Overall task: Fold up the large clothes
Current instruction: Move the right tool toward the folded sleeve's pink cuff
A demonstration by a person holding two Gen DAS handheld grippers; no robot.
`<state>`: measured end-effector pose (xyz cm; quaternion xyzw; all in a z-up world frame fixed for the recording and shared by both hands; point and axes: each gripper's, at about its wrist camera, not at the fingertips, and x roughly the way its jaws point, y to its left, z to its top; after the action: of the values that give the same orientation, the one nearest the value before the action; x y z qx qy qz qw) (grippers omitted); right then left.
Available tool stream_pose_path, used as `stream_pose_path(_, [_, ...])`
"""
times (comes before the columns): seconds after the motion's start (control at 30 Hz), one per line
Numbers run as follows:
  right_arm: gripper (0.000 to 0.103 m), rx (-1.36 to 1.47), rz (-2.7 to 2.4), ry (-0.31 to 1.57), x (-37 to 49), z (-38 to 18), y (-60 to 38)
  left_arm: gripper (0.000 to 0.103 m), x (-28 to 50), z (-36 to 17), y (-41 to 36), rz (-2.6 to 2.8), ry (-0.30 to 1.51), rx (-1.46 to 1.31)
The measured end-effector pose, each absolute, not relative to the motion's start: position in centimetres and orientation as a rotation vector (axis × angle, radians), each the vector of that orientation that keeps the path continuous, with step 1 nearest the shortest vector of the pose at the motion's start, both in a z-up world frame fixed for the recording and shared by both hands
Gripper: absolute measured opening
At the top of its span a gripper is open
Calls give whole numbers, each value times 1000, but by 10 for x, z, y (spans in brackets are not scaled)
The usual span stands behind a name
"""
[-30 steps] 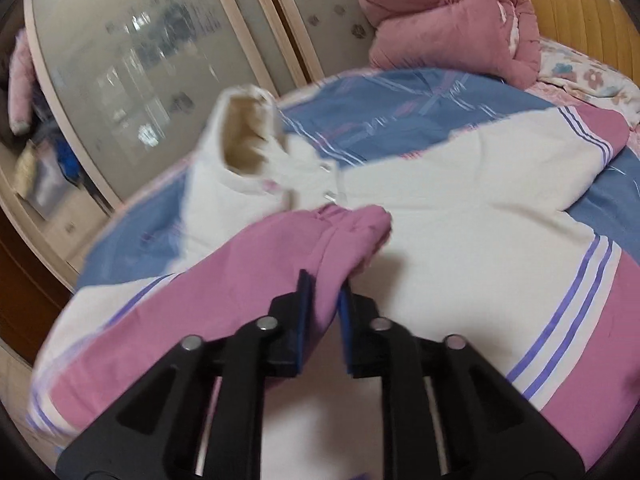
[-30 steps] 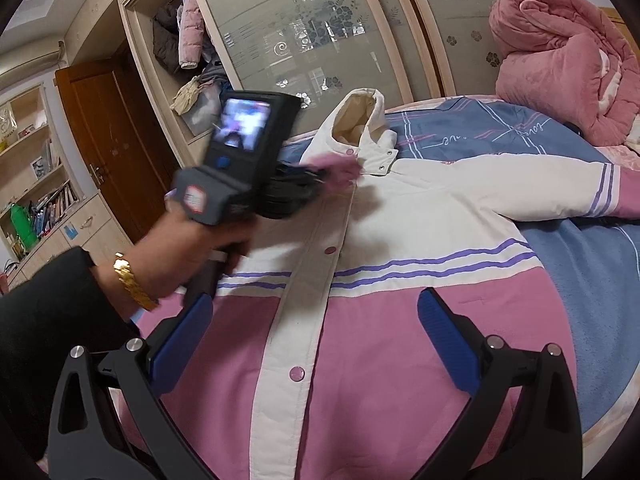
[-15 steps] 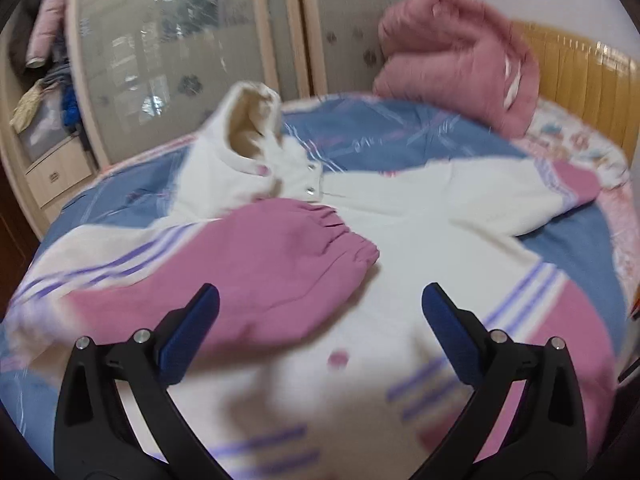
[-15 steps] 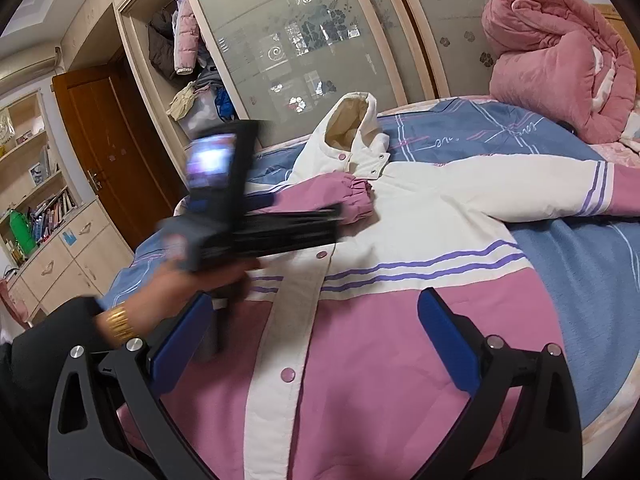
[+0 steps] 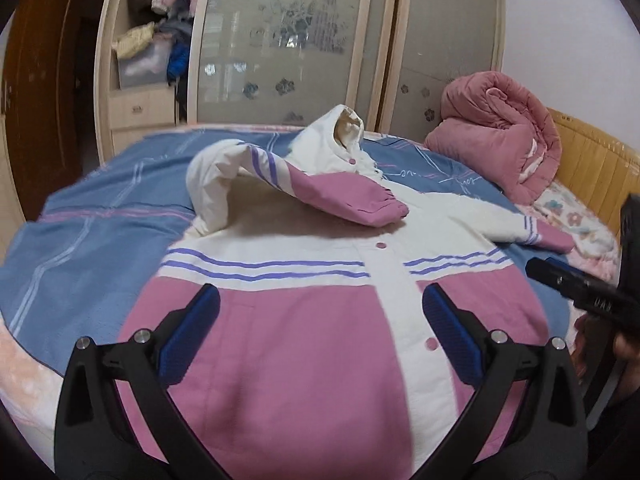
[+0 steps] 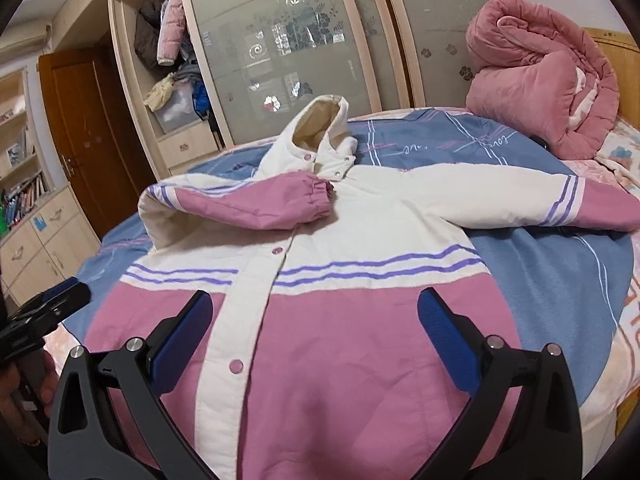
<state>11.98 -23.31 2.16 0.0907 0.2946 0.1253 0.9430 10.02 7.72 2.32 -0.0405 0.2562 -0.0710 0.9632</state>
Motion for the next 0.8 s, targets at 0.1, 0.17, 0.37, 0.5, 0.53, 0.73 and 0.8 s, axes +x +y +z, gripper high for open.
stream_pose_path(0.1, [102, 153, 256, 617, 122, 16, -228, 101, 100, 22, 72, -156, 521, -49])
stream_pose_path(0.17, [102, 143, 251, 624, 123, 13, -226, 101, 101, 22, 73, -167, 524, -54])
stream_pose_path(0.37, [102, 146, 223, 640, 128, 8, -228, 101, 103, 23, 71, -181, 537, -75])
stream_pose_path(0.5, [102, 138, 239, 641, 127, 7, -225, 101, 99, 28, 70, -194, 521, -70])
stream_pose_path(0.53, [102, 129, 247, 633, 126, 8, -223, 101, 98, 29, 70, -190, 514, -61])
stream_pose_path(0.73, [102, 162, 319, 664, 139, 15, -217, 101, 100, 30, 71, -191, 516, -67])
stream_pose_path(0.8, [102, 226, 355, 704, 158, 24, -219, 101, 99, 32, 72, -189, 511, -62])
